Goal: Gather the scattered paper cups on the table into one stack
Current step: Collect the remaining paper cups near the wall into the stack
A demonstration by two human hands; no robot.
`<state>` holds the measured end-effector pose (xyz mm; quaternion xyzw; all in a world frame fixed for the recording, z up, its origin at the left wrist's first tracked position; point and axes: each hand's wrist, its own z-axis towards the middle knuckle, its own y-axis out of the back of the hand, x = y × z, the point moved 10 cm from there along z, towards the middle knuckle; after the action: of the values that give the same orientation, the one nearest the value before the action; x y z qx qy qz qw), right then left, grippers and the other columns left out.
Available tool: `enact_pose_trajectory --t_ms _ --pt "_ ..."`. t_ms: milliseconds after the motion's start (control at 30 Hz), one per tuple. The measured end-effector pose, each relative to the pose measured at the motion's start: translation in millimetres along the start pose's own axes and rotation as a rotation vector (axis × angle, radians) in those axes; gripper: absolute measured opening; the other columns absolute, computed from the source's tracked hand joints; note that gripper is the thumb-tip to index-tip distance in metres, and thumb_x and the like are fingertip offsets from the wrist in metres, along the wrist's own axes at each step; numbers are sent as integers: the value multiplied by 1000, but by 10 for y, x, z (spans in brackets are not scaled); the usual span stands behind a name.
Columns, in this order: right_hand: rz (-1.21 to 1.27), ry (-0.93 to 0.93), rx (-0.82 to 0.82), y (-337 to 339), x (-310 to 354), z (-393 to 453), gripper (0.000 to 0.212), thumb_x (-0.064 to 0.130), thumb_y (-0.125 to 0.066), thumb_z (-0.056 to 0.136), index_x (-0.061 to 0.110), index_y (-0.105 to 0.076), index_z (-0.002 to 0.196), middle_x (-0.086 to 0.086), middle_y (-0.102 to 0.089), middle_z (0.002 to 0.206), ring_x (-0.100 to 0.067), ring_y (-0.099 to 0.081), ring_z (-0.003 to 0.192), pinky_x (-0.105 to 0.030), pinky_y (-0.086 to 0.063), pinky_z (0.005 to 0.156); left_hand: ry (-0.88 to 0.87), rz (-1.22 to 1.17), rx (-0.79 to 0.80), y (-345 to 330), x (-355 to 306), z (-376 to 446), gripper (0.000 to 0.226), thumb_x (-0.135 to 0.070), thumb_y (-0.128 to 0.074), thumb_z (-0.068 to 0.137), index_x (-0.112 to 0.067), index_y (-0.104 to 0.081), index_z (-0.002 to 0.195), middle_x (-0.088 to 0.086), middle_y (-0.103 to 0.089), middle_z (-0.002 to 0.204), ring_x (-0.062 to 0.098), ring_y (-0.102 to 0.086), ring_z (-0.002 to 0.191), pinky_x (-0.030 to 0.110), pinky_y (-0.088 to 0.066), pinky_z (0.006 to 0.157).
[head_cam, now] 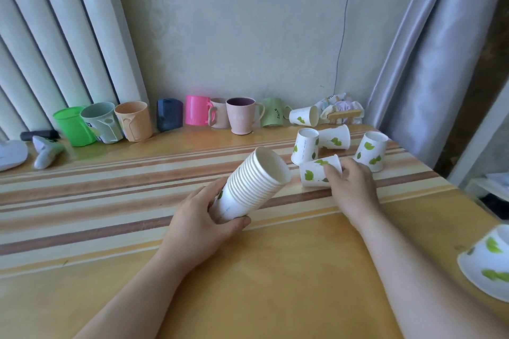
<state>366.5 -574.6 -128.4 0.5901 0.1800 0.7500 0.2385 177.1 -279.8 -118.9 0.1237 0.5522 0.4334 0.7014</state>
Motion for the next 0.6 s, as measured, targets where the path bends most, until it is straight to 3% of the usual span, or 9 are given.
enact_pose_trajectory --t_ms 100,200,267,333,400,467,600 --pt "241 32 74 -49 85 -78 37 34 -60 101 9 -42 80 1 -41 78 -21 -40 74 -37 -29 63 29 -40 5 -21 53 21 74 -47 -94 74 -68 -55 133 -25 -75 105 1 -68 102 30 -56 87" --pt "350 43 156 -127 163 -171 28 42 -68 91 17 -56 88 8 -58 81 -17 -54 80 -39 -43 74 22 -55 24 -39 47 23 72 -46 -94 75 -73 -53 128 -29 -74 109 1 -69 103 32 -57 88" --pt "427 40 158 -138 227 -213 16 36 -77 91 30 -63 97 17 -70 98 -12 -65 96 -35 -49 83 20 -54 30 -44 59 19 72 -48 -94 75 -68 -55 132 -29 -73 112 3 -69 105 34 -57 91" --pt "709 -13 138 -110 310 -238 28 27 -82 93 33 -63 113 8 -74 117 -11 -72 101 -34 -54 85 25 -47 26 -42 66 12 76 -48 -94 74 -60 -56 139 -26 -74 113 4 -68 108 36 -57 93" --pt "1110 -143 151 -97 368 -258 26 25 -76 99 28 -63 121 2 -78 116 -15 -76 101 -33 -61 84 24 -39 20 -40 64 10 78 -48 -94 74 -57 -57 142 -26 -73 115 3 -66 110 35 -55 94" --pt "1343 -207 221 -107 476 -311 27 31 -71 100 23 -67 125 2 -81 116 -15 -78 105 -28 -62 85 12 -27 18 -36 38 15 78 -48 -93 74 -55 -57 143 -27 -71 115 1 -65 110 33 -53 92" --pt "1273 -89 382 -209 734 -489 42 31 -83 90 15 -71 127 -5 -80 122 -19 -77 111 -30 -64 90 3 1 24 -56 16 17 80 -50 -92 74 -54 -56 146 -25 -70 121 5 -63 114 34 -52 95"
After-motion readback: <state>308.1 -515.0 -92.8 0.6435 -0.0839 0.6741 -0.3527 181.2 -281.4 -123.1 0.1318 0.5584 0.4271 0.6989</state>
